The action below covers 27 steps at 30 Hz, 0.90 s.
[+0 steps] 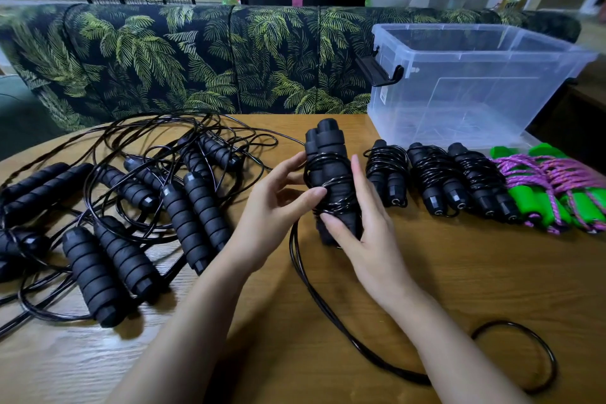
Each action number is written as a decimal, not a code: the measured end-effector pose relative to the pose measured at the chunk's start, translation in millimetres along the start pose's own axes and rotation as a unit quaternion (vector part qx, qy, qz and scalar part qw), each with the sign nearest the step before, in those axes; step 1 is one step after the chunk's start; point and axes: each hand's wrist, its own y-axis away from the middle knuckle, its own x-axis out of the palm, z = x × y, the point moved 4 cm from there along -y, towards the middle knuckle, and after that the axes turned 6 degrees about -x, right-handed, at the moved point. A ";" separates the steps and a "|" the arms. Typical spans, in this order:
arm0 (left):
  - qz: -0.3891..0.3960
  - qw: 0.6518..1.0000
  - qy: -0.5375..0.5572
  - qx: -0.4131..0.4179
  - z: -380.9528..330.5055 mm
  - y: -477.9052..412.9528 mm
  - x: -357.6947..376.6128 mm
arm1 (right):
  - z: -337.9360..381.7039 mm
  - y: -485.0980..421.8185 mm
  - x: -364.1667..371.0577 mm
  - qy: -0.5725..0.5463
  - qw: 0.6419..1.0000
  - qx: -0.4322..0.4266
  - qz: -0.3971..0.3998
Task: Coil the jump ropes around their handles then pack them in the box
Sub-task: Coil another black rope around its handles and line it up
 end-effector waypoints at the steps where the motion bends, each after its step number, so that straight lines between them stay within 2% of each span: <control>1: 0.000 1.000 -0.006 0.007 -1.5 0.8 0.6 | 0.0 0.3 -0.6 0.012 1.000 -0.007 -0.002; 7: -0.016 0.996 -0.081 0.033 5.4 0.3 3.3 | 0.6 0.4 1.5 0.137 0.990 -0.038 -0.014; 11: 0.011 0.994 -0.099 0.040 11.9 -3.0 -1.6 | -1.9 -1.1 -3.5 0.039 0.999 0.002 -0.016; 13: 0.016 0.992 -0.116 0.055 12.2 -3.7 -2.7 | -3.4 -1.5 -3.9 0.031 0.999 0.007 -0.008; 20: -0.059 0.970 -0.195 0.135 7.8 -3.9 -7.4 | -5.3 -2.2 -4.0 -0.015 0.999 0.034 0.019; 27: -0.071 0.962 -0.214 0.152 6.9 -6.0 -11.3 | 2.4 -4.2 0.4 0.164 0.979 0.032 0.112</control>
